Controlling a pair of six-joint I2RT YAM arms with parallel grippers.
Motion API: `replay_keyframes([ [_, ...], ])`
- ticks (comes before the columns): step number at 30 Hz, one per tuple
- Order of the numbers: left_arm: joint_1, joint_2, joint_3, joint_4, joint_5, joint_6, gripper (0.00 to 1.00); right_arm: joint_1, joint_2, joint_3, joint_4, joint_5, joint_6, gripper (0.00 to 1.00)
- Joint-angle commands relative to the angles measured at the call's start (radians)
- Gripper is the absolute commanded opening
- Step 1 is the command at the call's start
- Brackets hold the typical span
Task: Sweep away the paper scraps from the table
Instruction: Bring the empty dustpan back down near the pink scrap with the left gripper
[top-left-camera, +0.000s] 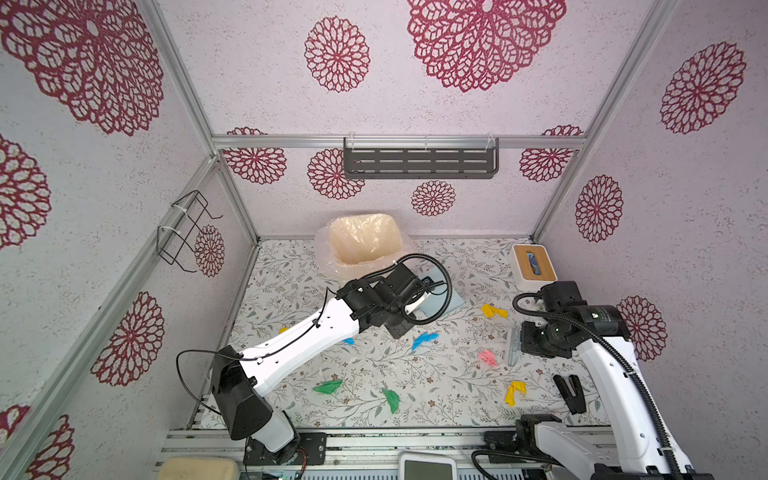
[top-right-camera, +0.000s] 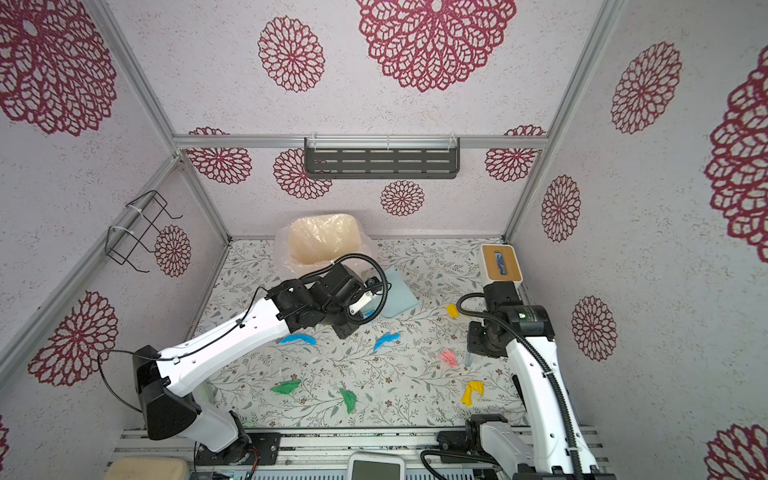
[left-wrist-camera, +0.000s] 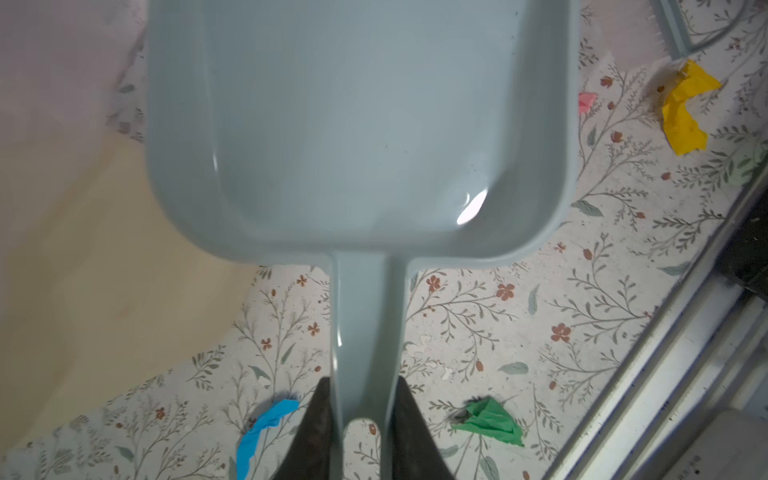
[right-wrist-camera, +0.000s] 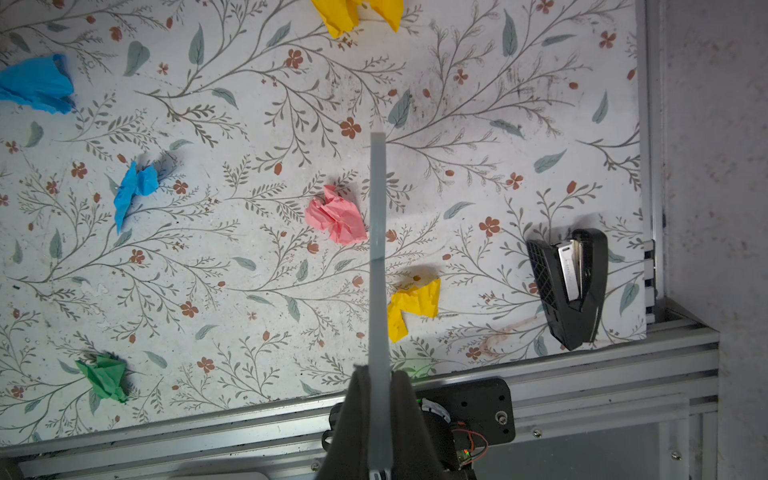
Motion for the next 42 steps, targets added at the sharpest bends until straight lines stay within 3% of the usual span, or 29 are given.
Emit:
replay_keyframes([
  [1, -0.022, -0.013, -0.050, -0.013, 0.103, -0.060, 0.00, 0.002, 0.025, 0.016, 0.007, 0.018, 0.019, 0.00],
  [14, -0.055, -0.035, -0.206, -0.004, 0.213, -0.127, 0.00, 0.168, 0.123, -0.022, 0.030, 0.125, 0.118, 0.00],
  [35, -0.093, 0.008, -0.276, -0.041, 0.222, -0.136, 0.00, 0.445, 0.200, 0.066, -0.044, 0.050, 0.161, 0.00],
  [42, -0.131, 0.068, -0.252, -0.030, 0.231, -0.105, 0.00, 0.448, 0.241, 0.139, -0.113, 0.227, 0.149, 0.00],
])
